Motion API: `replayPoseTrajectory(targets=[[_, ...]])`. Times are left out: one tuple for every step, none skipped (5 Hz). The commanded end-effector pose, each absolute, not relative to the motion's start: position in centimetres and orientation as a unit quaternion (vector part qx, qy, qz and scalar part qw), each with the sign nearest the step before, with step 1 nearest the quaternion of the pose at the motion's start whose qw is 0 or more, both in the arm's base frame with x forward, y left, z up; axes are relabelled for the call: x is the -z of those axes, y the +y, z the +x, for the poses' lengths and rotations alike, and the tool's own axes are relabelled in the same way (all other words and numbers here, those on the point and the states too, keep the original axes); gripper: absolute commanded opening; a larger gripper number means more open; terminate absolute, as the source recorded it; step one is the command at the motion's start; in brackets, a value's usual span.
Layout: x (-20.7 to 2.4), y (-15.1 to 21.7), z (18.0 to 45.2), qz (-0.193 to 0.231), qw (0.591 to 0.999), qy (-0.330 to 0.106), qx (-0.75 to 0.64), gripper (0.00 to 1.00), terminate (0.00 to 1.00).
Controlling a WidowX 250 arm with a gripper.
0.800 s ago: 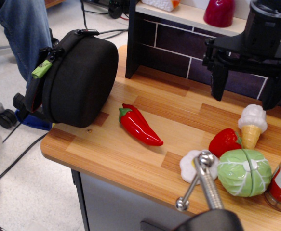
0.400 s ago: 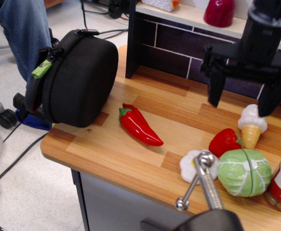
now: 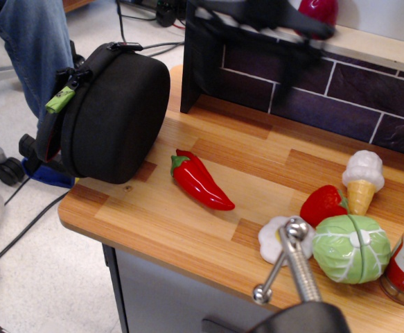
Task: Zip zipper bag
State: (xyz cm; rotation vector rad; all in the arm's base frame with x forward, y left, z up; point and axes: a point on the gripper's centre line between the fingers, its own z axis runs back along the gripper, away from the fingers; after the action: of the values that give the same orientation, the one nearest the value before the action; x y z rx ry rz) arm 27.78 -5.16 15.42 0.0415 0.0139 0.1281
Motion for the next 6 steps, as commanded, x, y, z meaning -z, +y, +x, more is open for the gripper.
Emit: replayPoseTrajectory(targets=[[-17.8, 3.3, 26.8, 0.034, 0.999, -0.026, -0.017, 1.0, 0.0], [-17.1, 6.6, 26.5, 0.054, 0.998, -0.023, 0.01, 1.0, 0.0], [-15.5, 8.3, 26.4, 0.076, 0.996, -0.019, 0.038, 1.0, 0.0], [-14.1, 9.2, 25.9, 0.071, 0.996, -0.016, 0.059, 1.0, 0.0], [-12.9, 8.9, 25.3, 0.069, 0.995, -0.008, 0.076, 1.0, 0.0], [-11.5, 8.7, 24.3, 0.074, 0.994, -0.009, 0.079, 1.0, 0.0]])
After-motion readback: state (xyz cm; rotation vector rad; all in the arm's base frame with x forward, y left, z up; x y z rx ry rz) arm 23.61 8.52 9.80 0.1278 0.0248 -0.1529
